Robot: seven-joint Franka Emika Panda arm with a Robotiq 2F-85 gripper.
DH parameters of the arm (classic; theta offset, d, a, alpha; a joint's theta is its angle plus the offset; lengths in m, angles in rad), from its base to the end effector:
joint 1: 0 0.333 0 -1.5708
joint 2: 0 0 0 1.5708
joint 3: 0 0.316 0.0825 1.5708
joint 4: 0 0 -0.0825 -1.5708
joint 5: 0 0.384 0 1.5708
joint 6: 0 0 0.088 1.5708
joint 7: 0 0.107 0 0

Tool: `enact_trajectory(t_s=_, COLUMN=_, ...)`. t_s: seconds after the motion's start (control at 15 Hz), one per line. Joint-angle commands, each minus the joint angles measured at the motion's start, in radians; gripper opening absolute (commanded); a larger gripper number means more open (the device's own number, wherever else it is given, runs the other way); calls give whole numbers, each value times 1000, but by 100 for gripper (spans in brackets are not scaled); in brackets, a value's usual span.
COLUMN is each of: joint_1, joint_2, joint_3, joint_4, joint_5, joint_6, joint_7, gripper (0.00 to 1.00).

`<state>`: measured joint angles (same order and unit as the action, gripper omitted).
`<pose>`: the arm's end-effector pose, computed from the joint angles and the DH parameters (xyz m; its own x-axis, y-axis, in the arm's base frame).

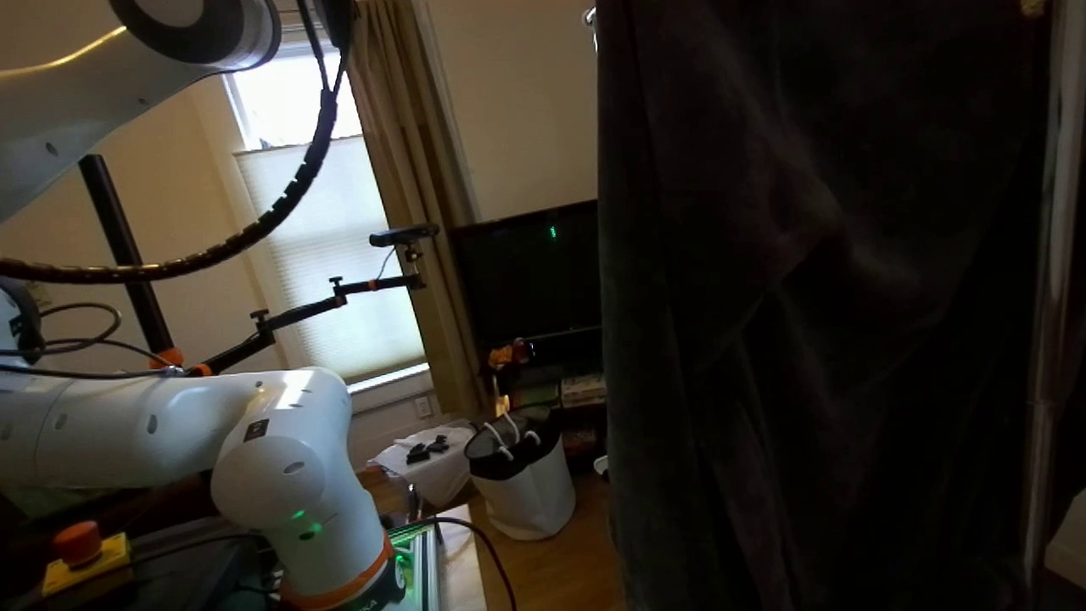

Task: Pick up the gray robe and move it forward on the top rail

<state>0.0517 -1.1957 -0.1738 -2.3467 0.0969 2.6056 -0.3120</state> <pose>0.1713 -0.0844 0.8246 0.1057 0.0663 0.9922 0.0623 -0.9963 0.0599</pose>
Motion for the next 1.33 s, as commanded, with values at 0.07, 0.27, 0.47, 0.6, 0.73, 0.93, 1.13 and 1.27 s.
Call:
enact_trajectory(t_s=0.07, joint_1=-36, joint_2=72, joint_3=-109, joint_4=31, joint_5=-56, joint_6=261, joint_7=25, gripper=100)
enact_trajectory(t_s=0.27, joint_1=-72, joint_2=135, joint_3=-167, joint_4=49, joint_5=-99, joint_6=429, joint_7=17, gripper=100)
enact_trajectory(t_s=0.47, joint_1=-56, joint_2=118, joint_3=-184, joint_4=33, joint_5=-127, joint_6=372, joint_7=19, gripper=100)
enact_trajectory(t_s=0.6, joint_1=-90, joint_2=132, joint_3=-195, joint_4=30, joint_5=-146, joint_6=278, joint_7=11, gripper=100)
enact_trajectory(t_s=0.73, joint_1=-94, joint_2=131, joint_3=-202, joint_4=44, joint_5=-141, joint_6=208, joint_7=15, gripper=100)
enact_trajectory(t_s=0.93, joint_1=-120, joint_2=136, joint_3=-204, joint_4=63, joint_5=-136, joint_6=118, joint_7=31, gripper=100)
enact_trajectory(t_s=1.13, joint_1=-168, joint_2=165, joint_3=-207, joint_4=76, joint_5=-147, joint_6=25, joint_7=37, gripper=100)
enact_trajectory(t_s=1.27, joint_1=-173, joint_2=170, joint_3=-200, joint_4=76, joint_5=-139, joint_6=-21, joint_7=41, gripper=100)
